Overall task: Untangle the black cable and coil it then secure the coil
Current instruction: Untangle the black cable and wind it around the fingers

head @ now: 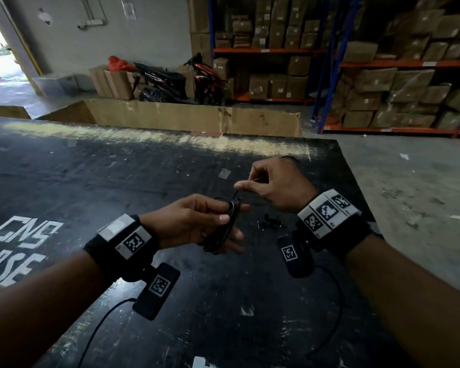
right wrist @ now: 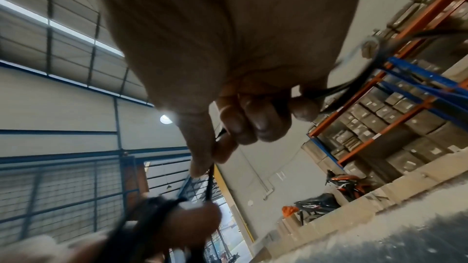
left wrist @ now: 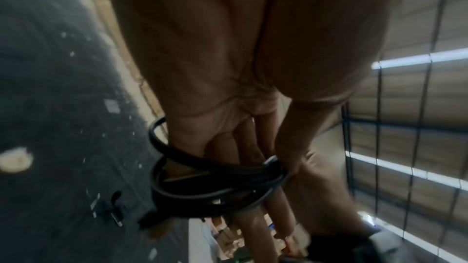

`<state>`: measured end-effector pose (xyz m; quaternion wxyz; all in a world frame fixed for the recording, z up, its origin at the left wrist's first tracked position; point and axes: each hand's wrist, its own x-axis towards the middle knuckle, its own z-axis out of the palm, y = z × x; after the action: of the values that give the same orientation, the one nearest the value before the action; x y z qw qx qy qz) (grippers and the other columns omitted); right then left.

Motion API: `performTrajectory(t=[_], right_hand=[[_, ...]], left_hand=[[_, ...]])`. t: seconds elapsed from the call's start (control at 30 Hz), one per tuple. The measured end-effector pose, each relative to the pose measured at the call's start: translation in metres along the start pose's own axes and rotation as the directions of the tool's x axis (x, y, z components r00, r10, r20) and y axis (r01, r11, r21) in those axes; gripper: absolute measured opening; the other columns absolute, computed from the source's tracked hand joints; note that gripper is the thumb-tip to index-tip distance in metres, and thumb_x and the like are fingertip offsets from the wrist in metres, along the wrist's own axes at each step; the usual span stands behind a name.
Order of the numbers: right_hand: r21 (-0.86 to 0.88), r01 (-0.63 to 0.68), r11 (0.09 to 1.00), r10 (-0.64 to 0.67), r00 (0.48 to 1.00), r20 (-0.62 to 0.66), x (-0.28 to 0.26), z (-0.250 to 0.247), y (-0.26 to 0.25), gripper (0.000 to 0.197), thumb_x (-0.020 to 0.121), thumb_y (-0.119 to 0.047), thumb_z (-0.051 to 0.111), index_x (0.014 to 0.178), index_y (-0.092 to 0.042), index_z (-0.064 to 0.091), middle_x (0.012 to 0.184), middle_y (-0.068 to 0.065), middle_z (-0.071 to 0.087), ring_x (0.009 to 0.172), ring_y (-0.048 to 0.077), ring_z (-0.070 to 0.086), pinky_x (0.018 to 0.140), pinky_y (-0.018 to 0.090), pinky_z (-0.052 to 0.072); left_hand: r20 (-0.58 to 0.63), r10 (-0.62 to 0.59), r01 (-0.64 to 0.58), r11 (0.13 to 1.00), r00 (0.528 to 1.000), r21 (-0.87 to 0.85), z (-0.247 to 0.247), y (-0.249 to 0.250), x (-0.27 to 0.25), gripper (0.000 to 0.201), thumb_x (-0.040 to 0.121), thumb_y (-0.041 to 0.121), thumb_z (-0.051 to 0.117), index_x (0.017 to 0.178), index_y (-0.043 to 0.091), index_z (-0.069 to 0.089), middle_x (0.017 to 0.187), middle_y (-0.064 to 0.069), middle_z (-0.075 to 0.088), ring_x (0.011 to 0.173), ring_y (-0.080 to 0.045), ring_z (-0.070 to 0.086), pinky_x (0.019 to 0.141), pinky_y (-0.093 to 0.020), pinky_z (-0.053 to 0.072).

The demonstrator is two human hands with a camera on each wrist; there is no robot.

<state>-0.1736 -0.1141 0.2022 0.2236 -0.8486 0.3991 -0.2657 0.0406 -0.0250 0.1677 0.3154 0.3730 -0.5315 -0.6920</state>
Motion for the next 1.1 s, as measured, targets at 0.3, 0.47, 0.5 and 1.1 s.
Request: performTrajectory(t=[0.3, 0.47, 0.5, 1.1], right_hand=[[0.276, -0.049, 0.960, 0.040, 0.998, 0.039, -0.028, 0.013, -0.014, 0.020, 0.102, -0.022, 0.054, 0.100, -0.010, 0.070, 0.053, -0.010, 0.059, 0.047, -0.001, 0.051, 0.054, 0.020, 0.038], [0.663, -0.182, 0.726, 0.172, 0.982, 0.081, -0.054, 0.059, -0.008, 0.036, 0.109, -0.017, 0.036, 0.097, -0.001, 0.066, 0.050, 0.004, 0.047, 0.035, 0.000, 0.038, 0.041, 0.012, 0.031], [0.691, -0.196, 0.696, 0.189, 0.978, 0.087, -0.059, 0.066, -0.007, 0.038, 0.109, -0.018, 0.035, 0.096, 0.002, 0.066, 0.050, 0.003, 0.045, 0.035, 0.000, 0.037, 0.041, 0.013, 0.030], [0.443, -0.420, 0.792, 0.267, 0.891, 0.368, -0.053, 0.106, 0.061, 0.060, 0.096, -0.056, 0.050, 0.066, -0.009, 0.070, 0.041, -0.003, 0.056, 0.035, 0.009, 0.049, 0.043, 0.024, 0.039]], left_hand=[[-0.311, 0.158, -0.180, 0.983, 0.937, -0.045, -0.015, 0.000, 0.011, 0.033, 0.098, 0.011, 0.055, 0.129, 0.012, 0.066, 0.111, -0.015, 0.077, 0.107, -0.037, 0.075, 0.086, -0.051, 0.058], [-0.421, 0.297, -0.393, 0.905, 0.857, -0.161, -0.016, 0.016, 0.023, 0.037, 0.097, 0.015, 0.056, 0.134, 0.010, 0.060, 0.109, -0.013, 0.076, 0.106, -0.035, 0.074, 0.087, -0.056, 0.059], [-0.446, 0.315, -0.424, 0.890, 0.838, -0.166, -0.017, 0.020, 0.025, 0.042, 0.096, 0.016, 0.055, 0.137, 0.009, 0.057, 0.108, -0.011, 0.077, 0.106, -0.033, 0.075, 0.087, -0.057, 0.059], [0.133, 0.339, -0.258, 0.872, 0.931, -0.415, 0.011, 0.024, 0.009, 0.062, 0.103, 0.014, 0.054, 0.160, 0.008, 0.028, 0.124, -0.017, 0.070, 0.122, -0.042, 0.065, 0.107, -0.076, 0.035]])
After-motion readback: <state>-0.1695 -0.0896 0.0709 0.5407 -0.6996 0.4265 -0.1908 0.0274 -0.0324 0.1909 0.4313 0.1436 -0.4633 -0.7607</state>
